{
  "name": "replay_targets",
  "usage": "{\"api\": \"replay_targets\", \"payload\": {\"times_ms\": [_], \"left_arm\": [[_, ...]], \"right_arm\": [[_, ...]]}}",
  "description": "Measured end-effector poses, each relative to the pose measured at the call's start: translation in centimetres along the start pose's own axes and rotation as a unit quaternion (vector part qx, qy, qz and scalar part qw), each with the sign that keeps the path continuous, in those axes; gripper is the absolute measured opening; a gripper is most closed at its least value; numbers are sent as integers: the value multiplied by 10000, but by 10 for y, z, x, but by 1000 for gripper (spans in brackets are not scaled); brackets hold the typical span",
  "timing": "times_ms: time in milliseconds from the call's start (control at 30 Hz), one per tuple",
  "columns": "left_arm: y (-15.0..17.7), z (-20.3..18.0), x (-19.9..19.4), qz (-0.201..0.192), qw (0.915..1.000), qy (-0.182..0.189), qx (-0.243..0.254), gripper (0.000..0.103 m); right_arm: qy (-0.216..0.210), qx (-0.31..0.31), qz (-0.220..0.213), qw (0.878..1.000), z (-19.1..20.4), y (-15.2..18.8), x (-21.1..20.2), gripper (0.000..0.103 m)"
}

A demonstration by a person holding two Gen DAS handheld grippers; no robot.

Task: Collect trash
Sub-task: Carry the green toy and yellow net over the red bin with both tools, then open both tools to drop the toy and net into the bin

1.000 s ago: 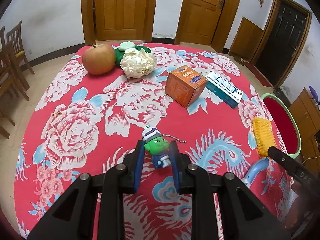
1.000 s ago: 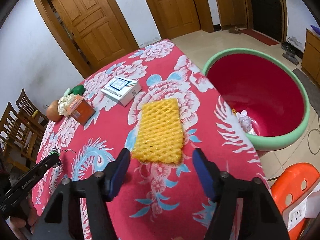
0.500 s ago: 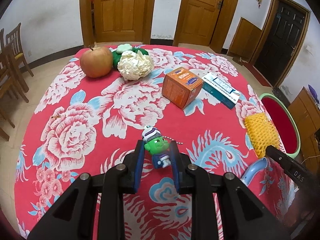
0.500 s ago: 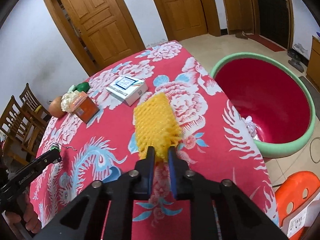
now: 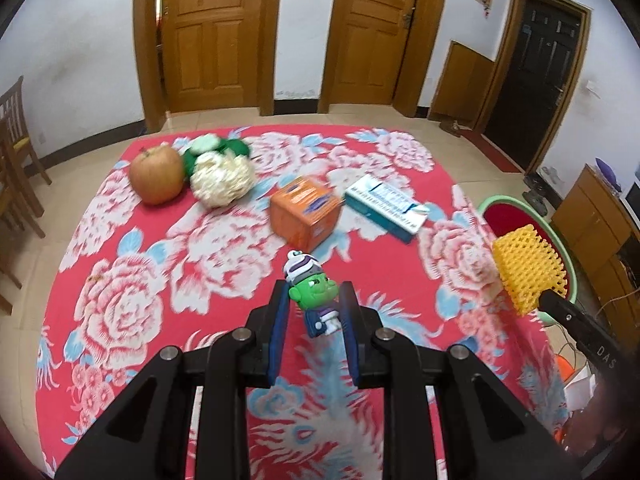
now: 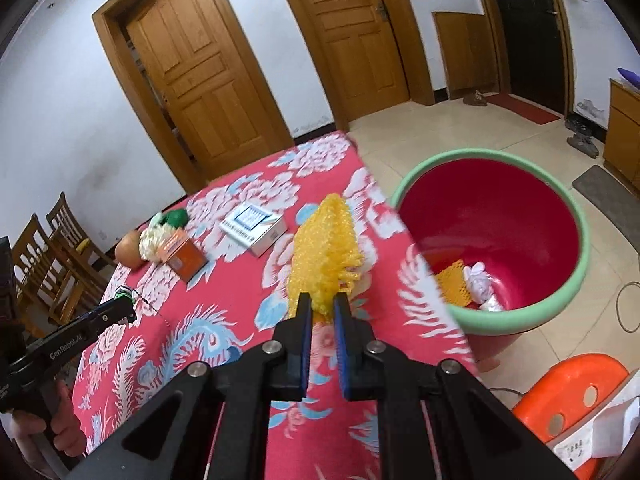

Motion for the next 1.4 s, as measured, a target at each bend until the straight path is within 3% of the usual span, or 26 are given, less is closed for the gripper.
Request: {"api": "replay_targets", "payload": {"times_ms": [200, 700, 1133, 1333, 1400], "left_arm": [[-16, -35, -3, -56, 9989, 357, 313, 24], [-50, -133, 15, -60, 9887, 733, 1307, 24], [-71, -202, 58, 192, 9767, 886, 1943, 24], [-71, -226, 69, 334, 9696, 1066, 2179, 24], [-69, -235, 71, 354, 9667, 1135, 2265, 25]], "right_arm": [[141, 185, -221, 9995, -19, -6, -15, 12], [607, 727, -504, 9942, -83, -17, -31, 12], [850, 1195, -344, 9886, -130, -28, -8, 13], [822, 1482, -173, 9854, -147, -26, 7, 17], [809, 1555, -157, 9844, -151, -25, 8, 24]]}}
Point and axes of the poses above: each gripper's, at about its wrist camera, not at the fingertips, and x roughly the way its jaws point, z to its left, y to its underside, the point moved 1 cm from there along x, roughly the way its jaws point, and after that the axes turned 7 degrees about z, right-handed, at the moved point
